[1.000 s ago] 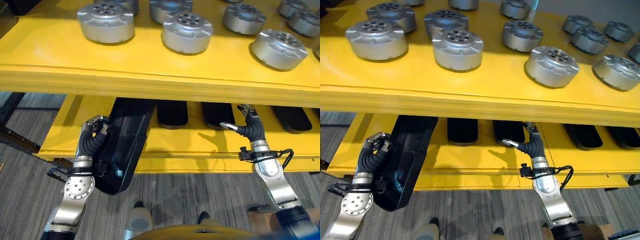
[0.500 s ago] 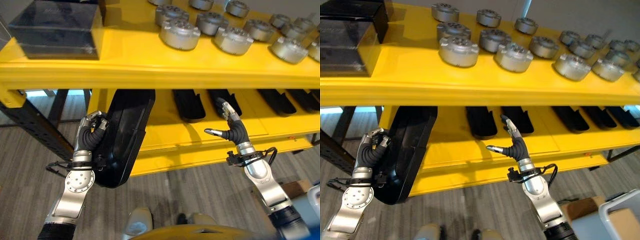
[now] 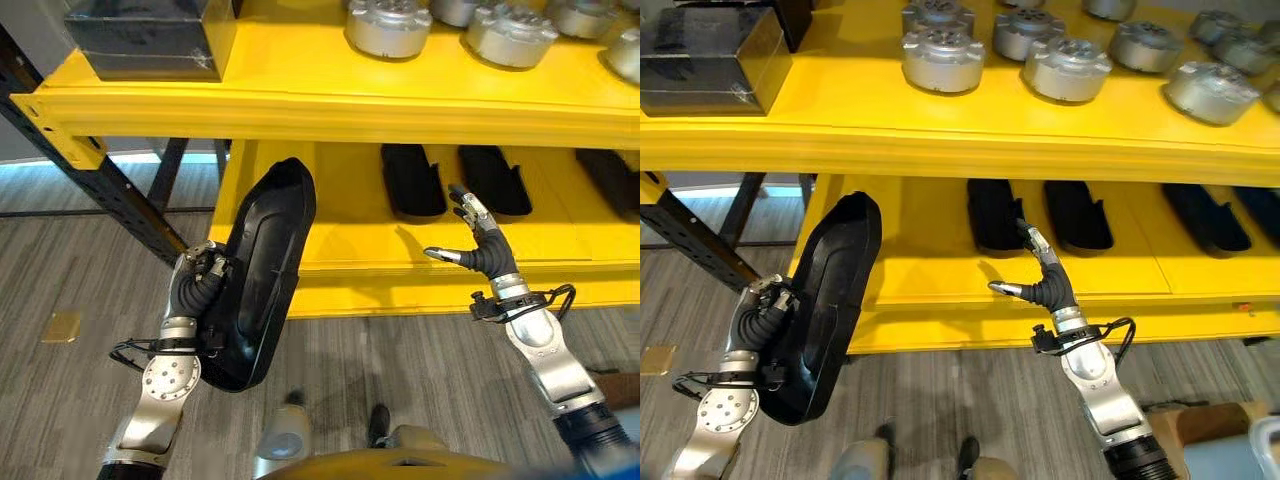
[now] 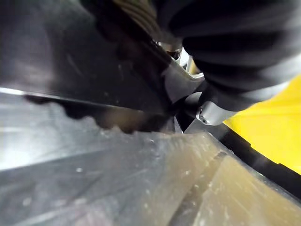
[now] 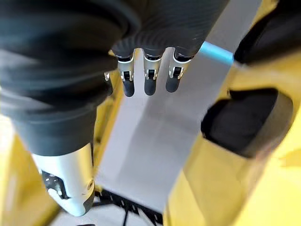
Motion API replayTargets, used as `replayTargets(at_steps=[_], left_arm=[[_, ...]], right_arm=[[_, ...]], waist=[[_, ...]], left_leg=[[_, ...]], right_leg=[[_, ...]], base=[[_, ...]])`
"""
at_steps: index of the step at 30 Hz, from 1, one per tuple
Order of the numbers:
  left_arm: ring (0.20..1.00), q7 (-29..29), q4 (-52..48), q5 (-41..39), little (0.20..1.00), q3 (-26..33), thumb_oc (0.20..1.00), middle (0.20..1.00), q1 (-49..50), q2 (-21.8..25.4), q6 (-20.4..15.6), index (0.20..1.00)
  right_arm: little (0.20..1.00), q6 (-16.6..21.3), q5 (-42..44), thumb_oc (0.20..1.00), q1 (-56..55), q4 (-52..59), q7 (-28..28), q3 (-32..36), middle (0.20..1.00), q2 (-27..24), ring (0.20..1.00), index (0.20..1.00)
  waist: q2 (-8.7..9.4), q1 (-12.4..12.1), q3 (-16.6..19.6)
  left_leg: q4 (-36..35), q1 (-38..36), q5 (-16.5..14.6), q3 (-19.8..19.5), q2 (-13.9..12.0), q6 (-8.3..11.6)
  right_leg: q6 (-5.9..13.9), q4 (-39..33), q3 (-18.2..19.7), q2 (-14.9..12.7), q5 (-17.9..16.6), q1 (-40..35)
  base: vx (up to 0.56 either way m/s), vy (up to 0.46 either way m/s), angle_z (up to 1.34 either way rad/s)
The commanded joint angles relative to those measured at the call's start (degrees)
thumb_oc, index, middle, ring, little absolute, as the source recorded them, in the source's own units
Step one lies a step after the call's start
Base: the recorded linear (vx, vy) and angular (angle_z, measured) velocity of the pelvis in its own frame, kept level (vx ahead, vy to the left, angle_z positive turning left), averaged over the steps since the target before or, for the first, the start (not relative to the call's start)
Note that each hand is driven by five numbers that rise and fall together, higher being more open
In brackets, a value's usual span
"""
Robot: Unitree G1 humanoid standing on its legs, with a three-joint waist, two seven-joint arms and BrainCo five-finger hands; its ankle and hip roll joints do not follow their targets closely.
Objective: Move parts from the plastic box to the shelf.
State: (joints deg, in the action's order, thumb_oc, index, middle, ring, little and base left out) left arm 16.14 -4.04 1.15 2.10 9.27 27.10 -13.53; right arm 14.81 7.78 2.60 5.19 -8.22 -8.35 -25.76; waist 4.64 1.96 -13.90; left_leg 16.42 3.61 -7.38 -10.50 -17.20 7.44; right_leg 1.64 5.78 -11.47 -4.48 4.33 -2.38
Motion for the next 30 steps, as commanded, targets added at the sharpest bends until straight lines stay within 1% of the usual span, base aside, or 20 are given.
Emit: replayTargets(at_steps=[1, 2, 4, 5, 6, 8, 11, 13, 15, 16, 18, 19, 20, 21, 22, 26, 29, 30], left_arm=[[0.2, 0.79, -5.51, -0.99, 0.2, 1.51, 0.2, 0.2, -0.56, 0.58, -3.83, 0.2], [0.2, 0.75, -5.54, -0.88, 0.2, 1.26, 0.2, 0.2, -1.19, 0.66, -3.97, 0.2], [0.2, 1.43, -4.64, -0.04, 0.2, 0.03, 0.2, 0.2, -3.27, 0.67, -4.03, 0.2], [0.2, 1.44, -4.62, -0.04, 0.2, 0.01, 0.2, 0.2, -3.3, 0.67, -4.04, 0.2], [0.2, 1.92, -4.09, -0.15, 0.2, -1.09, 0.2, 0.2, -4.86, 0.3, -3.88, 0.2], [0.2, 2.77, -3.3, -0.54, 0.2, -2.88, 0.2, 0.2, -7.93, 0.08, -3.57, 0.2], [0.2, 3.02, -1.93, -2.5, 0.2, -5.6, 0.2, 0.2, -11.48, -1.05, -3.26, 0.2], [0.2, 3.63, -0.79, -4.09, 0.2, -7.27, 0.2, 0.2, -13.67, -2.21, -2.95, 0.2], [0.2, 4.77, 1.34, -6.38, 0.2, -9.81, 0.2, 0.2, -17.93, -3.57, -2.38, 0.2], [0.2, 4.8, 1.51, -6.39, 0.2, -9.86, 0.2, 0.2, -18.12, -3.58, -2.46, 0.2], [0.2, 6.81, 5.32, -8.47, 0.2, -13.13, 0.2, 0.2, -24.45, -5.35, -1.33, 0.2], [0.2, 6.86, 5.58, -8.5, 0.2, -13.2, 0.2, 0.2, -24.78, -5.36, -1.46, 0.2], [0.2, 7.93, 7.88, -9.92, 0.2, -14.95, 0.2, 0.2, -28.52, -6.5, -0.85, 0.2], [0.2, 7.99, 8.18, -9.93, 0.2, -15.03, 0.2, 0.2, -28.88, -6.55, -0.99, 0.2], [0.2, 8.78, 10.82, -11.23, 0.2, -17.25, 0.2, 0.2, -33.06, -7.79, -0.61, 0.2], [0.2, 10.41, 15.38, -13.96, 0.2, -19.72, 0.2, 0.2, -37.98, -9.88, -0.21, 0.2], [0.2, 12.09, 17.95, -16.69, 0.2, -19.98, 0.2, 0.2, -41.03, -11.44, -0.71, 0.2], [0.2, 12.09, 18.04, -16.7, 0.2, -19.98, 0.2, 0.2, -41.11, -11.46, -0.76, 0.2]], right_arm=[[1.0, 2.72, 1.06, 1.0, 0.48, 1.76, -0.76, -1.39, 1.0, -2.13, 1.0, 1.0], [1.0, 2.82, 1.23, 1.0, 0.11, 1.66, -0.76, -1.32, 1.0, -1.92, 1.0, 1.0], [1.0, 2.54, 0.43, 1.0, -0.48, 1.14, -0.79, -1.44, 1.0, -1.51, 1.0, 1.0], [1.0, 2.53, 0.42, 1.0, -0.48, 1.14, -0.79, -1.43, 1.0, -1.5, 1.0, 1.0], [1.0, 2.57, 0.57, 1.0, -0.6, 1.14, -0.88, -2.12, 1.0, -0.89, 1.0, 1.0], [1.0, 2.23, 0.6, 1.0, -0.03, 1.01, -0.82, -3.62, 1.0, -0.09, 1.0, 1.0], [1.0, 1.87, 0.44, 1.0, 1.12, 1.22, -0.75, -5.45, 1.0, 0.46, 1.0, 1.0], [1.0, 1.68, 0.45, 1.0, 1.91, 1.82, -0.77, -6.59, 1.0, 0.57, 1.0, 1.0], [1.0, 1.42, 0.41, 1.0, 3.61, 2.18, -1.18, -8.47, 1.0, 0.89, 1.0, 1.0], [1.0, 1.43, 0.41, 1.0, 3.7, 2.14, -1.19, -8.43, 1.0, 0.88, 1.0, 1.0], [1.0, 1.18, 0.64, 1.0, 5.94, 2.5, -2.43, -10.41, 1.0, 1.11, 1.0, 1.0], [1.0, 1.19, 0.63, 1.0, 6.09, 2.48, -2.48, -10.33, 1.0, 1.09, 1.0, 1.0], [1.0, 1.05, 0.67, 1.0, 7.62, 2.48, -3.44, -11.23, 1.0, 1.15, 1.0, 1.0], [1.0, 1.06, 0.66, 1.0, 7.79, 2.42, -3.47, -11.16, 1.0, 1.13, 1.0, 1.0], [1.0, 1.04, 0.81, 1.0, 9.32, 2.59, -4.6, -12.05, 1.0, 1.25, 1.0, 1.0], [1.0, 1.05, 0.69, 1.0, 11.07, 3.38, -5.98, -13.32, 1.0, 1.17, 1.0, 1.0], [1.0, 1.22, 0.59, 1.0, 12.04, 3.92, -6.4, -14.59, 1.0, 0.91, 1.0, 1.0], [1.0, 1.21, 0.58, 1.0, 12.07, 3.92, -6.41, -14.58, 1.0, 0.88, 1.0, 1.0]], waist=[[-2.91, -0.43, 6.57], [-2.97, -0.3, 6.87], [-2.56, -0.23, 6.68], [-2.55, -0.24, 6.64], [-2.14, -0.11, 6.79], [-1.53, -0.07, 6.8], [-0.92, 0.12, 6.64], [-0.68, 0.46, 6.52], [-0.45, 0.94, 6.27], [-0.48, 0.86, 6.2], [-0.5, 1.78, 5.69], [-0.43, 1.71, 5.58], [-0.62, 2.34, 5.13], [-0.64, 2.26, 5.05], [-0.79, 2.94, 4.2], [-1.09, 4.05, 3.4], [-1.28, 5.16, 2.64], [-1.3, 5.1, 2.66]], left_leg=[[-15.13, -5.46, 10.4, 6.11, 1.98, -1.7], [-14.62, -5.75, 9.45, 6.3, 2.8, -1.58], [-13.1, -5.76, 8.05, 7.06, 4.54, -1.73], [-13.07, -5.78, 8.03, 7.06, 4.55, -1.75], [-11.99, -5.92, 6.85, 7.75, 5.52, -1.72], [-10.85, -6.09, 5.86, 9.09, 6.4, -1.79], [-9.73, -5.68, 5.16, 10.02, 6.97, -1.76], [-9.22, -5.61, 4.86, 10.55, 7.05, -1.8], [-8.78, -5.43, 4.67, 11.16, 6.85, -1.76], [-8.76, -5.42, 4.66, 11.21, 6.83, -1.76], [-8.43, -5.44, 4.32, 11.62, 6.26, -1.53], [-8.43, -5.06, 4.88, 11.61, 6.38, -1.58], [-8.31, -5.18, 4.46, 11.78, 5.96, -1.4], [-8.3, -5.07, 4.51, 11.8, 5.96, -1.4], [-7.82, -4.48, 4.74, 11.98, 5.82, -1.26], [-7.79, -3.85, 5.2, 12.59, 5.33, -1.1], [-7.54, -3.43, 5.5, 13.49, 4.69, -0.95], [-7.55, -3.39, 5.5, 13.55, 4.67, -0.95]], right_leg=[[4.96, 9.65, 3.83, -3.93, -1.93, 6.32], [5.21, 9.25, 3.79, -4.65, -1.9, 5.62], [5.92, 7.53, 3.64, -6.36, -3.45, 3.91], [5.93, 7.48, 3.64, -6.37, -3.48, 3.85], [6.43, 6.58, 4.08, -7.08, -3.98, 3.12], [6.98, 5.61, 4.78, -7.75, -4.37, 2.85], [7.26, 5.09, 5.47, -8.02, -4.76, 3.11], [7.3, 4.94, 6.07, -7.93, -4.95, 3.15], [7.35, 5.09, 6.81, -7.69, -4.95, 3.66], [7.34, 5.12, 6.86, -7.67, -4.94, 3.71], [7.22, 5.76, 7.47, -7.15, -4.34, 4.26], [7.15, 5.68, 7.54, -7.23, -4.89, 4.61], [7.17, 6.37, 7.91, -6.83, -4.3, 5.08], [7.16, 6.42, 7.95, -6.82, -4.34, 5.23], [7.01, 7.21, 8.44, -6.52, -4.29, 6.17], [6.81, 8.12, 9.37, -5.92, -4.42, 7.89], [6.61, 9.21, 10.43, -5.28, -4.62, 9.93], [6.6, 9.27, 10.5, -5.25, -4.61, 10.04]], base=[[0.07, 0.182, 0.1], [0.07, 0.181, 0.11], [0.06, 0.143, -0.02], [0.03, 0.114, 0.19], [0.04, 0.093, 0.29], [0.05, 0.102, 0.12], [0.02, 0.029, -0.24], [0.02, 0.0, -0.22], [0.01, -0.009, -0.18], [-0.01, -0.021, -0.2], [0.0, -0.027, -0.17], [0.0, -0.026, -0.07], [-0.03, -0.015, -0.07], [-0.05, -0.026, -0.12], [-0.07, -0.019, -0.17], [-0.06, -0.021, -0.08], [-0.07, -0.019, -0.1], [-0.06, -0.031, -0.26]])
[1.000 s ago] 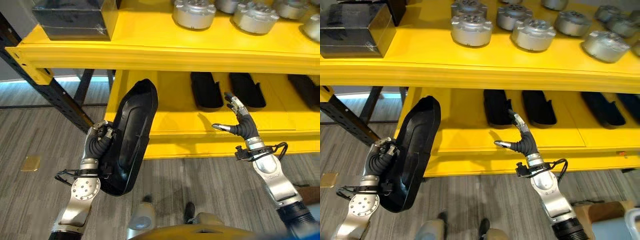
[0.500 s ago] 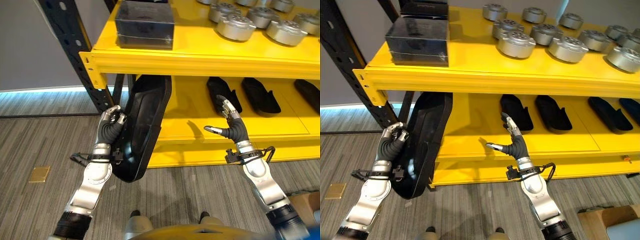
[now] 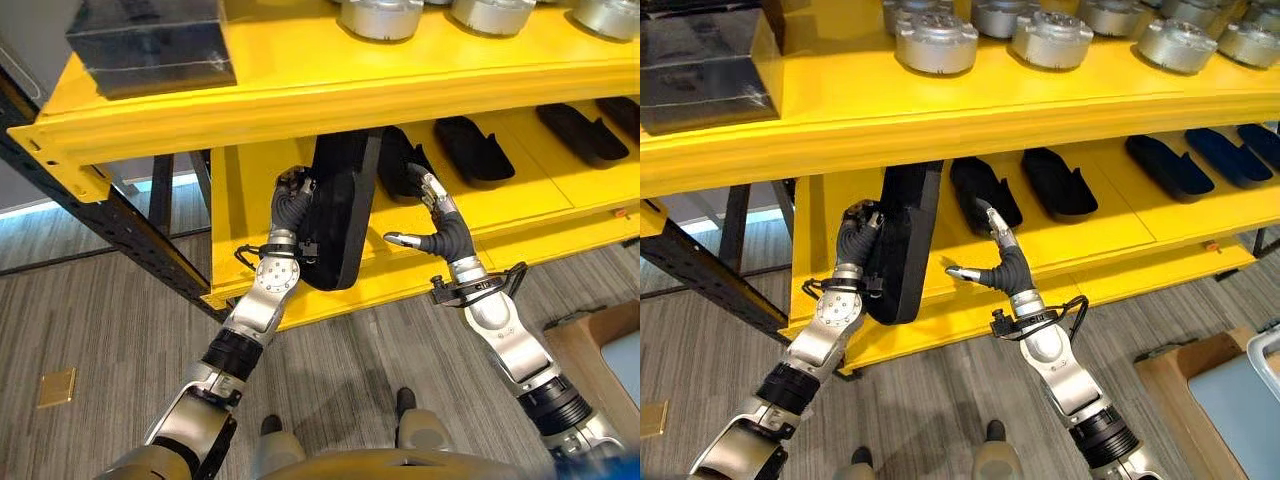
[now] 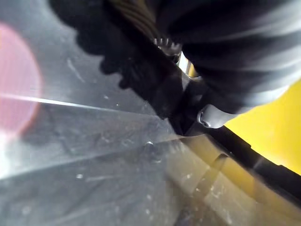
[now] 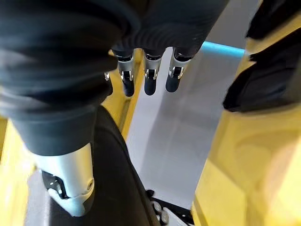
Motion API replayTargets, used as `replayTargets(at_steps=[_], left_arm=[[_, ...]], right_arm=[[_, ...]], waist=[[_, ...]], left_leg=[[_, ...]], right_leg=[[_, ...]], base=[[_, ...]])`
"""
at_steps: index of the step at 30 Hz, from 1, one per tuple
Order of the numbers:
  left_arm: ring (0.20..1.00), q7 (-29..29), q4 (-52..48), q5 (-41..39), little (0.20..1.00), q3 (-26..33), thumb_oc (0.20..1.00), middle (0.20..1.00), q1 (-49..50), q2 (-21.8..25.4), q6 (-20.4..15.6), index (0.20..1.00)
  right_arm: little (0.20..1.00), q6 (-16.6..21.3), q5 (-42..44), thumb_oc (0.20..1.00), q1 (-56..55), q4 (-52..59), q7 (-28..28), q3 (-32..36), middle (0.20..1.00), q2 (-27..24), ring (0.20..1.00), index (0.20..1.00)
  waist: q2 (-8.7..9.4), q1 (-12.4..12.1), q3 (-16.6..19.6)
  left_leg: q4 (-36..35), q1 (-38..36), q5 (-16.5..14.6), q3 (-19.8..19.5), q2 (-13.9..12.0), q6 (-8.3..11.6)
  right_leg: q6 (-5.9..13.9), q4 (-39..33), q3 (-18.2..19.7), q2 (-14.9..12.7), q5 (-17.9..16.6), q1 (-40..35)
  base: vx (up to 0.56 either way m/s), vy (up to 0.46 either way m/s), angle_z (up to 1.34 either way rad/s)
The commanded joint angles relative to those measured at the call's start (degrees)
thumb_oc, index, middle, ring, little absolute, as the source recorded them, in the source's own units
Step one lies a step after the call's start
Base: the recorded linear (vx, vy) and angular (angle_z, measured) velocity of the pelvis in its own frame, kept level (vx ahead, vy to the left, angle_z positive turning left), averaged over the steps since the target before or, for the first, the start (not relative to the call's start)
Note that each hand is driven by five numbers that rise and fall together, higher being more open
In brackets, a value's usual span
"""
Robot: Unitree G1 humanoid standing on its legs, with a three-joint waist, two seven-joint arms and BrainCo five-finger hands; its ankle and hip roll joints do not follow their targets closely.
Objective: Move parts from the plastic box to the shelf.
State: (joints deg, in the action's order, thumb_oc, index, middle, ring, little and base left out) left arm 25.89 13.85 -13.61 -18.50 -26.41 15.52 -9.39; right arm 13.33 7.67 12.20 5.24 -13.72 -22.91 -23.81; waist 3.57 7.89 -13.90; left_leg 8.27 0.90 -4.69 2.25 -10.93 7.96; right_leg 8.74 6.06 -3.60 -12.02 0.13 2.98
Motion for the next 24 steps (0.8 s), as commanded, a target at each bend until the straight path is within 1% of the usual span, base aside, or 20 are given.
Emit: replayTargets(at_steps=[1, 4, 6, 9, 10, 12, 17, 18, 19, 24], left_arm=[[0.2, 3.39, 0.63, -3.19, 0.2, 1.33, 0.2, 0.2, -6.6, -0.06, -5.27, 0.2], [0.2, 5.72, 2.69, -4.13, 0.2, 3.26, 0.2, 0.2, -9.53, 0.66, -5.67, 0.2], [0.2, 7.99, 5.39, -4.73, 0.2, 4.94, 0.2, 0.2, -12.29, 1.11, -6.07, 0.2], [0.2, 11.87, 9.1, -5.26, 0.2, 7.9, 0.2, 0.2, -16.93, 2.9, -6.74, 0.2], [0.2, 11.87, 9.2, -5.28, 0.2, 7.9, 0.2, 0.2, -17.03, 2.9, -6.78, 0.2], [0.2, 13.69, 11.01, -5.31, 0.2, 9.6, 0.2, 0.2, -19.19, 4.36, -6.78, 0.2], [0.2, 15.44, 15.27, -5.07, 0.2, 10.63, 0.2, 0.2, -24.32, 7.72, -6.12, 0.2], [0.2, 15.43, 15.29, -5.08, 0.2, 10.63, 0.2, 0.2, -24.34, 7.73, -6.13, 0.2], [0.2, 15.83, 17.17, -5.29, 0.2, 10.9, 0.2, 0.2, -26.99, 9.34, -5.41, 0.2], [0.2, 16.01, 18.48, -5.98, 0.2, 11.65, 0.2, 0.2, -28.86, 11.39, -4.81, 0.2]], right_arm=[[1.0, 2.66, 0.57, 1.0, 2.83, 4.29, -1.24, -0.42, 1.0, -1.35, 1.0, 1.0], [1.0, 2.95, 0.67, 1.0, 3.16, 4.68, -1.19, -0.87, 1.0, -1.97, 1.0, 1.0], [1.0, 3.26, 0.88, 1.0, 3.39, 4.88, -1.22, -1.11, 1.0, -2.4, 1.0, 1.0], [1.0, 4.48, 1.43, 1.0, 2.76, 5.47, -1.03, -0.73, 1.0, -3.65, 1.0, 1.0], [1.0, 4.48, 1.45, 1.0, 2.8, 5.48, -1.02, -0.71, 1.0, -3.67, 1.0, 1.0], [1.0, 5.05, 1.89, 1.0, 1.89, 6.2, -0.82, 0.19, 1.0, -4.52, 1.0, 1.0], [1.0, 5.95, 2.57, 1.0, 0.94, 7.33, -0.15, 1.34, 1.0, -5.63, 1.0, 1.0], [1.0, 5.95, 2.57, 1.0, 0.94, 7.33, -0.15, 1.34, 1.0, -5.63, 1.0, 1.0], [1.0, 6.33, 2.88, 1.0, 0.87, 7.79, 0.16, 1.47, 1.0, -6.03, 1.0, 1.0], [1.0, 6.76, 3.02, 1.0, 0.45, 9.07, 0.24, 2.5, 1.0, -6.56, 1.0, 1.0]], waist=[[-0.3, -0.46, 2.37], [-0.18, 0.31, 1.63], [0.01, 0.7, 1.05], [0.43, 1.33, 0.32], [0.35, 1.46, 0.57], [0.42, 1.56, 0.69], [0.01, 2.03, 1.11], [-0.02, 2.08, 1.2], [-0.29, 1.95, 1.18], [-0.8, 1.35, 1.0]], left_leg=[[0.72, -0.48, 2.92, 1.34, -2.1, -1.37], [1.74, 0.61, 3.08, 2.1, -3.02, -1.06], [3.05, 2.56, 3.22, 2.19, -3.56, -0.66], [7.12, 8.37, 3.05, 1.12, -4.29, 0.07], [7.53, 8.98, 2.91, 0.92, -4.29, 0.08], [9.88, 12.07, 2.49, 0.08, -4.81, 0.41], [14.19, 18.35, 1.6, -1.84, -4.9, 0.8], [14.28, 18.53, 1.57, -1.9, -4.89, 0.8], [16.31, 21.36, 1.18, -2.96, -4.7, 0.79], [20.17, 25.93, 0.33, -4.76, -4.15, 0.5]], right_leg=[[-0.63, 9.52, 3.36, 2.77, -0.41, 5.64], [-0.85, 11.16, 4.2, 3.53, -0.22, 7.61], [-1.01, 12.44, 4.63, 4.08, 0.06, 9.4], [-1.41, 15.78, 4.47, 4.52, 0.96, 13.83], [-1.42, 16.01, 4.37, 4.5, 1.05, 14.26], [-1.56, 18.11, 4.1, 4.38, 1.77, 16.59], [-2.03, 22.8, 3.16, 4.01, 3.53, 21.35], [-2.03, 22.87, 3.12, 4.0, 3.56, 21.48], [-2.35, 25.21, 2.66, 3.67, 4.54, 23.59], [-2.76, 29.61, 1.53, 3.05, 6.46, 27.02]], base=[[-0.06, -0.02, -0.3], [-0.09, -0.046, -0.29], [-0.11, -0.055, -0.27], [-0.12, -0.061, -0.03], [-0.12, -0.068, 0.03], [-0.07, -0.053, 0.06], [-0.04, -0.036, 0.14], [-0.04, -0.036, 0.17], [-0.03, -0.032, 0.19], [-0.02, -0.02, 0.18]])
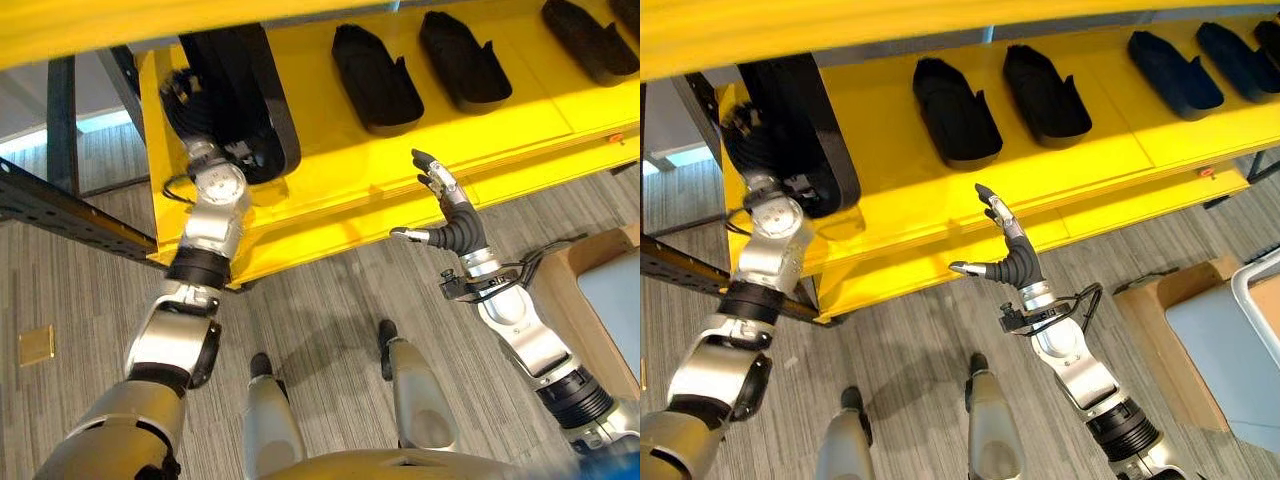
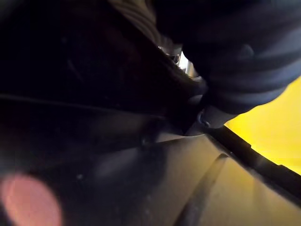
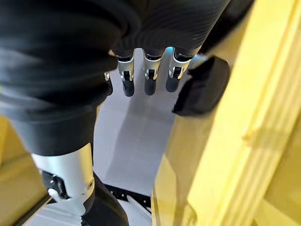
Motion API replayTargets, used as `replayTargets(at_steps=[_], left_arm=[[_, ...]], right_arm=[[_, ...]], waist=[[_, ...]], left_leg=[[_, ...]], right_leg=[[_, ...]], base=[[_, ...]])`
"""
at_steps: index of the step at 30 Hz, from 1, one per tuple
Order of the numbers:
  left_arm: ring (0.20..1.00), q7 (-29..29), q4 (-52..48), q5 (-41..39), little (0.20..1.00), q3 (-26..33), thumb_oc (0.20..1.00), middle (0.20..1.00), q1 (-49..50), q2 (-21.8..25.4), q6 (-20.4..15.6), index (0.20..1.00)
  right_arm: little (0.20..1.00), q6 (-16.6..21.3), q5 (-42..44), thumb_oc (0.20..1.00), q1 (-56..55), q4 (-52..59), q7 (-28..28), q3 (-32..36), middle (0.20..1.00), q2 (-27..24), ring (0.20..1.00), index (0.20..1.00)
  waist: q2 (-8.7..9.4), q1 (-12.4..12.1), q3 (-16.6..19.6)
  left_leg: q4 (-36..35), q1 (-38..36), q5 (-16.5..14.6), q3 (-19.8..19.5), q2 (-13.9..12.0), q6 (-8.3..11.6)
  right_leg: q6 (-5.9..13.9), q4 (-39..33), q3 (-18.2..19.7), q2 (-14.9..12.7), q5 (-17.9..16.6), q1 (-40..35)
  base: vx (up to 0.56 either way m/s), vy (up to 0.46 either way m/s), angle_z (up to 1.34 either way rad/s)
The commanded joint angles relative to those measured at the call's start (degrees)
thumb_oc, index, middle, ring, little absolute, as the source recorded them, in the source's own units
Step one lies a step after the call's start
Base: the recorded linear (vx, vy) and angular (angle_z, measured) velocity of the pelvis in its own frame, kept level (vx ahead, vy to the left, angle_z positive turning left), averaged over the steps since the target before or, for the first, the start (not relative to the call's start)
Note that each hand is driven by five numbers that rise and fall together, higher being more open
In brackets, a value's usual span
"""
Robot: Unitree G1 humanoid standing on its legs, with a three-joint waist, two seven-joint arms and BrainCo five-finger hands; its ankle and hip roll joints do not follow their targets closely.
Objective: Move parts from the plastic box to the shelf.
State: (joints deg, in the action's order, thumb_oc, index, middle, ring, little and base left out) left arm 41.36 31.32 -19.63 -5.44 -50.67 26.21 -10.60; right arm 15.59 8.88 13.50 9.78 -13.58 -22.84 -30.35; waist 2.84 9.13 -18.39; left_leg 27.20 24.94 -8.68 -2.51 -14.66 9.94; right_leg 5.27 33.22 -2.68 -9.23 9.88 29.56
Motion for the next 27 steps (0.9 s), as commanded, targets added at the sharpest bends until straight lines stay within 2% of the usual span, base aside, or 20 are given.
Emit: replayTargets(at_steps=[1, 3, 7, 9, 14, 22, 27], left_arm=[[0.2, 0.52, 1.12, 0.01, 0.2, -1.44, 0.2, 0.2, -4.71, 0.73, -3.64, 0.2], [0.2, 0.36, 1.76, -0.81, 0.2, -1.09, 0.2, 0.2, -5.05, 1.41, -3.61, 0.2], [0.2, 0.35, 3.79, 3.26, 0.2, -2.19, 0.2, 0.2, -6.46, 4.8, -0.69, 0.2], [0.2, 0.24, 4.43, 3.44, 0.2, -2.48, 0.2, 0.2, -6.98, 5.44, -0.64, 0.2], [0.2, -1.87, 9.85, 2.77, 0.2, -5.84, 0.2, 0.2, -11.96, 7.23, 1.33, 0.2], [0.2, -5.0, 20.7, -2.24, 0.2, -9.4, 0.2, 0.2, -20.58, 5.27, 2.67, 0.2], [0.2, -6.43, 26.26, -5.84, 0.2, -9.58, 0.2, 0.2, -23.79, 4.11, 2.78, 0.2]], right_arm=[[1.0, 4.51, 1.81, 1.0, -0.81, 4.52, 0.11, 2.45, 1.0, 0.01, 1.0, 1.0], [1.0, 4.75, 1.9, 1.0, -0.77, 4.87, 0.05, 2.76, 1.0, 0.0, 1.0, 1.0], [1.0, 5.55, 2.41, 1.0, -0.68, 5.83, 0.61, 3.21, 1.0, -0.53, 1.0, 1.0], [1.0, 5.78, 2.49, 1.0, -0.68, 6.29, 0.71, 3.39, 1.0, -0.71, 1.0, 1.0], [1.0, 5.93, 2.55, 1.0, -0.47, 6.71, 1.36, 3.06, 1.0, -1.45, 1.0, 1.0], [1.0, 5.75, 3.67, 1.0, -0.75, 7.52, 2.26, 2.46, 1.0, -2.5, 1.0, 1.0], [1.0, 6.1, 4.51, 1.0, -1.09, 8.21, 2.19, 2.55, 1.0, -3.0, 1.0, 1.0]], waist=[[-0.08, 0.2, 5.59], [-0.24, -0.14, 5.49], [-0.48, -0.87, 5.58], [-0.61, -0.99, 5.66], [-0.83, -1.18, 5.56], [-0.8, -0.42, 4.98], [-0.64, 0.19, 4.58]], left_leg=[[1.46, 2.21, 4.24, -0.14, -0.36, -1.47], [2.31, 3.33, 4.05, -0.7, -0.09, -1.56], [4.36, 6.33, 3.35, -1.92, 0.45, -1.72], [4.3, 7.28, 3.88, -2.2, 0.62, -1.83], [4.53, 8.89, 3.82, -3.2, 0.99, -1.93], [4.16, 9.68, 4.09, -3.27, 1.06, -1.99], [4.11, 9.94, 4.13, -3.16, 1.0, -1.89]], right_leg=[[0.7, 2.68, 0.55, 0.19, -3.17, 0.68], [0.52, 3.83, 0.52, 0.03, -2.66, 1.47], [0.4, 6.58, -0.04, -0.39, -1.14, 3.82], [0.33, 6.73, -0.32, -0.54, -1.31, 4.55], [0.22, 8.07, -0.67, -0.55, -0.28, 6.0], [0.33, 8.24, -0.53, -0.71, -0.2, 6.84], [0.44, 8.15, -0.05, -0.72, -0.38, 7.23]], base=[[-0.01, -0.007, 0.11], [0.0, -0.012, 0.08], [0.0, -0.007, 0.07], [0.01, -0.004, 0.14], [0.01, 0.001, 0.11], [0.0, 0.0, 0.02], [0.0, 0.001, -0.02]])
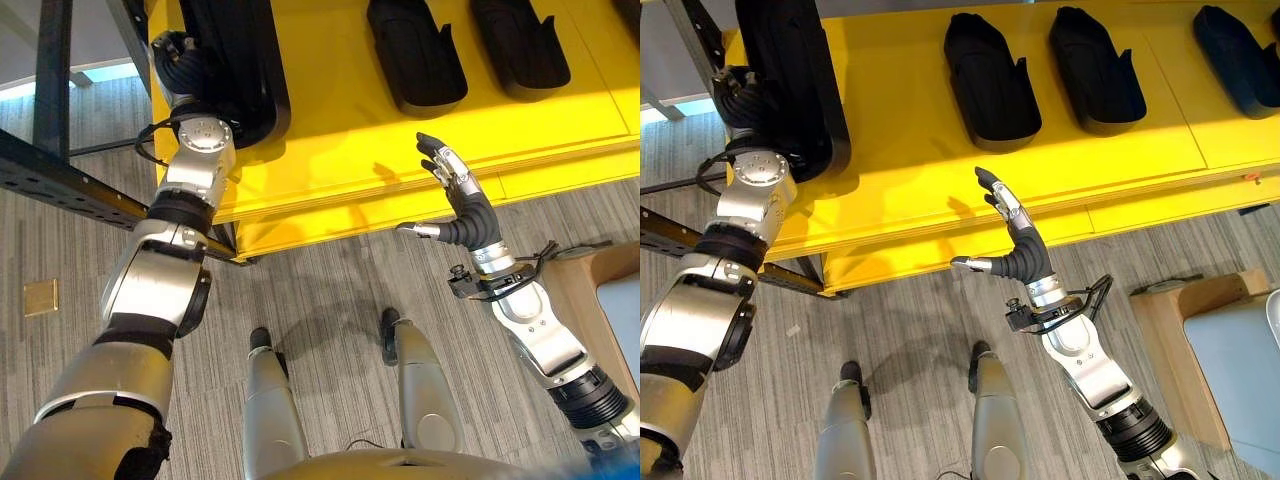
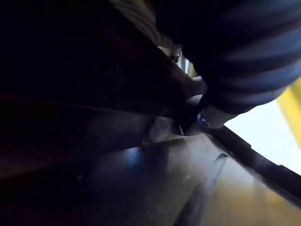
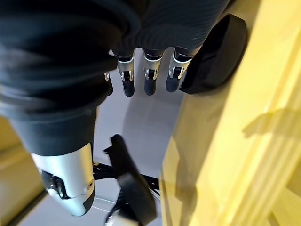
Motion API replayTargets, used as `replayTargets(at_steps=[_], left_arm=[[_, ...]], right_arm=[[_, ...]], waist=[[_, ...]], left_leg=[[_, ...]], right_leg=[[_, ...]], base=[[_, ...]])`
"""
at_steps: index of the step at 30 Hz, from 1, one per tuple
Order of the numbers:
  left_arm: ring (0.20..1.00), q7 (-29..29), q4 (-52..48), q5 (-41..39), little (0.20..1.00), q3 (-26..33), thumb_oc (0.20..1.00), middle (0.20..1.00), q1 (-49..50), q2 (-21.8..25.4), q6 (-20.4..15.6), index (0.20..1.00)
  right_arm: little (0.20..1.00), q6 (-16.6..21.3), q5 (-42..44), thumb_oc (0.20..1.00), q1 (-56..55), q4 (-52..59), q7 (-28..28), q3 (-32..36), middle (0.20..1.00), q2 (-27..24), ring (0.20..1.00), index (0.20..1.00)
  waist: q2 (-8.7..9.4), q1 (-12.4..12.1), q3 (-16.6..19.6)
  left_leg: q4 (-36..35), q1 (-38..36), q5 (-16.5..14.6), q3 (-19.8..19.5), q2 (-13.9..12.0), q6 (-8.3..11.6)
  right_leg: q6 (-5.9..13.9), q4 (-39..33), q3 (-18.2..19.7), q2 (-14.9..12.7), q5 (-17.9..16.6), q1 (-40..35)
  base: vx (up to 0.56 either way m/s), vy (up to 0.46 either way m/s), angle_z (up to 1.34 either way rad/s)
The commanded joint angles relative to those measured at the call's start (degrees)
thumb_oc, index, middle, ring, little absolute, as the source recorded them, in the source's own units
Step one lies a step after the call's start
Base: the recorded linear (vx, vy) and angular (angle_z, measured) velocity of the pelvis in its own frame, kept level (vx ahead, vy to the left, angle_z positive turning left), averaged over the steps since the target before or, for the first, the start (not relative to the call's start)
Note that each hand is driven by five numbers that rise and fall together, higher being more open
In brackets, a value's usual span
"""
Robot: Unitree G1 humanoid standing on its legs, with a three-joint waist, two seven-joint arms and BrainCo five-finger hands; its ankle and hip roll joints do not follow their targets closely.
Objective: Move parts from the plastic box to the shelf.
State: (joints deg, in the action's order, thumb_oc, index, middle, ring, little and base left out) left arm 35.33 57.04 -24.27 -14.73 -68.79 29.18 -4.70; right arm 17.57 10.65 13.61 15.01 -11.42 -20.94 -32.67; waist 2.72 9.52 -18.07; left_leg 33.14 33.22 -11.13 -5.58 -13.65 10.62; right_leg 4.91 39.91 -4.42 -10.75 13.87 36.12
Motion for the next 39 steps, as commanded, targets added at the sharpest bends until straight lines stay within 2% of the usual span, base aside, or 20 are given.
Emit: replayTargets(at_steps=[1, 4, 10, 18, 31, 32, 33, 34, 35, 36, 37, 38, 39], left_arm=[[0.2, -0.83, 0.89, -4.16, 0.2, 0.56, 0.2, 0.2, -6.59, 0.11, -3.82, 0.2], [0.2, -2.14, 2.83, -9.57, 0.2, 1.24, 0.2, 0.2, -8.07, -0.91, -4.71, 0.2], [0.2, -3.29, 4.68, -15.38, 0.2, 3.31, 0.2, 0.2, -9.39, -0.34, -5.32, 0.2], [0.2, -3.28, 6.85, -14.92, 0.2, 3.99, 0.2, 0.2, -9.76, 0.53, -4.27, 0.2], [0.2, -2.82, 9.3, -10.42, 0.2, 1.78, 0.2, 0.2, -12.94, 2.86, -2.66, 0.2], [0.2, -2.9, 9.62, -10.21, 0.2, 1.63, 0.2, 0.2, -13.1, 2.91, -2.64, 0.2], [0.2, -2.87, 10.1, -10.19, 0.2, 1.54, 0.2, 0.2, -13.37, 2.56, -2.62, 0.2], [0.2, -2.88, 10.39, -10.34, 0.2, 1.61, 0.2, 0.2, -13.36, 2.5, -2.55, 0.2], [0.2, -2.87, 10.48, -10.35, 0.2, 1.66, 0.2, 0.2, -13.44, 2.41, -2.55, 0.2], [0.338, -2.92, 10.68, -10.54, 0.338, 1.74, 0.338, 0.338, -13.39, 2.35, -2.5, 0.338], [0.837, -2.85, 10.91, -10.88, 0.837, 1.95, 0.837, 0.837, -13.38, 2.29, -2.5, 0.837], [1.0, -2.9, 10.91, -11.27, 1.0, 2.15, 1.0, 1.0, -13.44, 2.15, -2.59, 1.0], [1.0, -2.88, 10.99, -11.78, 1.0, 2.33, 1.0, 1.0, -13.58, 2.0, -2.69, 1.0]], right_arm=[[1.0, 4.17, 3.04, 1.0, -1.29, 3.26, 0.1, 0.62, 1.0, -0.88, 1.0, 1.0], [1.0, 4.19, 3.35, 1.0, -1.91, 3.43, -0.22, 0.79, 1.0, -1.15, 1.0, 1.0], [1.0, 4.13, 3.85, 1.0, -2.92, 3.86, 0.02, 0.6, 1.0, -1.45, 1.0, 1.0], [1.0, 4.44, 4.23, 1.0, -3.66, 4.3, -0.01, 1.1, 1.0, -2.47, 1.0, 1.0], [1.0, 5.17, 4.35, 1.0, -4.19, 5.01, 0.06, 1.95, 1.0, -4.19, 1.0, 1.0], [1.0, 5.21, 4.69, 1.0, -4.39, 5.28, 0.31, 1.9, 1.0, -4.28, 1.0, 1.0], [1.0, 5.21, 4.92, 1.0, -4.53, 5.4, 0.53, 1.84, 1.0, -4.58, 1.0, 1.0], [1.0, 5.24, 5.11, 1.0, -4.69, 5.42, 0.69, 1.87, 1.0, -4.64, 1.0, 1.0], [1.0, 5.25, 5.18, 1.0, -4.93, 5.47, 0.77, 2.0, 1.0, -4.7, 1.0, 1.0], [1.0, 5.28, 5.32, 1.0, -5.1, 5.53, 0.86, 2.07, 1.0, -4.79, 1.0, 1.0], [1.0, 5.33, 5.41, 1.0, -5.21, 5.57, 0.88, 2.05, 1.0, -4.85, 1.0, 1.0], [1.0, 5.33, 5.52, 1.0, -5.44, 5.64, 0.98, 2.2, 1.0, -5.0, 1.0, 1.0], [1.0, 5.32, 5.64, 1.0, -5.57, 5.76, 1.02, 2.27, 1.0, -5.17, 1.0, 1.0]], waist=[[-0.35, 0.08, 4.08], [0.01, 0.56, 3.67], [0.26, 0.87, 3.66], [0.5, 0.88, 3.26], [0.48, 1.48, 3.29], [0.32, 1.57, 3.6], [0.33, 1.6, 3.49], [0.21, 1.73, 3.84], [0.29, 1.73, 3.67], [0.3, 1.75, 3.77], [0.18, 1.86, 4.13], [0.28, 1.82, 3.96], [0.25, 1.83, 4.03]], left_leg=[[-1.66, 1.99, 6.52, 0.03, -0.01, -2.59], [-1.35, 2.78, 6.51, 0.02, -0.18, -2.59], [-1.56, 3.35, 6.49, 0.29, -0.57, -2.38], [-1.37, 4.31, 6.41, 0.26, -0.79, -2.17], [-0.35, 5.92, 6.05, 0.76, -0.96, -2.08], [0.25, 5.56, 4.29, 0.67, -1.16, -1.85], [0.16, 6.39, 5.8, 0.77, -1.11, -1.98], [0.6, 5.95, 4.15, 0.71, -1.23, -1.79], [0.45, 6.66, 5.69, 0.75, -1.17, -1.99], [0.63, 6.82, 5.62, 0.7, -1.25, -1.97], [1.0, 6.29, 3.97, 0.71, -1.39, -1.75], [0.84, 7.03, 5.52, 0.77, -1.32, -1.94], [0.84, 7.13, 5.53, 0.8, -1.42, -1.92]], right_leg=[[0.83, 1.44, 1.95, 0.85, -4.45, 1.09], [0.73, 1.71, 2.42, 0.91, -4.53, 2.06], [0.78, 1.59, 2.84, 1.35, -4.51, 2.89], [0.64, 2.18, 3.11, 1.57, -4.33, 4.27], [0.68, 2.74, 4.14, 1.85, -4.69, 6.29], [1.01, 3.46, 4.4, 2.01, -3.14, 6.08], [0.68, 3.09, 4.34, 2.11, -4.66, 6.95], [0.99, 3.67, 4.56, 2.21, -3.14, 6.56], [0.68, 3.31, 4.46, 2.21, -4.64, 7.24], [0.67, 3.35, 4.5, 2.24, -4.66, 7.36], [0.94, 3.82, 4.63, 2.32, -3.14, 6.93], [0.64, 3.36, 4.49, 2.3, -4.7, 7.56], [0.68, 3.4, 4.43, 2.26, -4.73, 7.73]], base=[[0.0, -0.004, -0.05], [0.0, 0.0, 0.0], [0.0, -0.005, -0.03], [0.0, -0.006, -0.02], [0.01, 0.0, -0.01], [-0.01, -0.001, -0.06], [0.08, -0.008, -0.07], [-0.1, 0.004, -0.06], [-0.01, -0.004, -0.05], [0.0, 0.0, 0.0], [0.0, 0.0, 0.0], [0.0, 0.0, -0.05], [-0.09, -0.003, -0.05]])
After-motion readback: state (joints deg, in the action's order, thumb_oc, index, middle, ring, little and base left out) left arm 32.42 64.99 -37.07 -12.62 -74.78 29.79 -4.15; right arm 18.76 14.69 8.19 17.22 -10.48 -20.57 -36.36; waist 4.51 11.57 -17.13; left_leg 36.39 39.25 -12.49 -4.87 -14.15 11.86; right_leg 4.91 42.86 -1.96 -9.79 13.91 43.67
